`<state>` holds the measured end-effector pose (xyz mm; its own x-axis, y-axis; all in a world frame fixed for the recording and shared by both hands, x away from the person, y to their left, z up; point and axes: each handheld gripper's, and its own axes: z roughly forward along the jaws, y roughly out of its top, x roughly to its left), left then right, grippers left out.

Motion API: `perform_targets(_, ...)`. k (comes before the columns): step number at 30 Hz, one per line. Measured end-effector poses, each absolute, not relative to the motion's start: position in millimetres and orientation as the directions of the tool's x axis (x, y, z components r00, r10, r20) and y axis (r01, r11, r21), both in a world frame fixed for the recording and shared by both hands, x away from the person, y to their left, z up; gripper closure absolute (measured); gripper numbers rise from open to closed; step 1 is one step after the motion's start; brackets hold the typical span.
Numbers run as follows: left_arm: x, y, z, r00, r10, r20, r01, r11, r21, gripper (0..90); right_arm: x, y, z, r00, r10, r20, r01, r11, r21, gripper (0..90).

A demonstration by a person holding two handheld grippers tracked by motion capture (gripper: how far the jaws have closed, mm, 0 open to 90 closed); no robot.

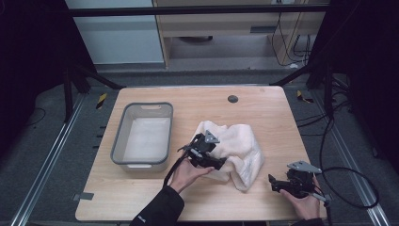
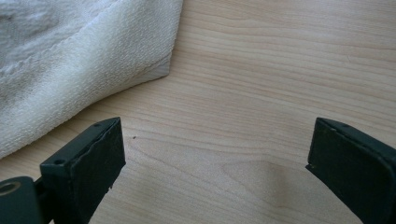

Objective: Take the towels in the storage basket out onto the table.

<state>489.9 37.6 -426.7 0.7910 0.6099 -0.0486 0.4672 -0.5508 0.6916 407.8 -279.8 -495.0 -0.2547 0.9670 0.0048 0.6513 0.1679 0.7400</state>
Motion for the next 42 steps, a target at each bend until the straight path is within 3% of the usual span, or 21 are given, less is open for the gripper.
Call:
perform_targets(13, 477.4, 60.0, -416.5, 0.787, 0.616, -0.045, 0.449, -0.52, 0.726, 22.4, 407.7, -280.3, -495.1, -0.253, 0.967, 0.005, 0.65, 0.166, 0.742, 3.8)
perform_targets(42, 445.3, 147.4, -400.7, 0.745, 0.667, -0.008, 0.415, -0.454, 0.789, 24.3, 407.3, -282.0, -496.2, -0.249, 0.969, 0.006, 0.651, 0.163, 0.741, 3.6)
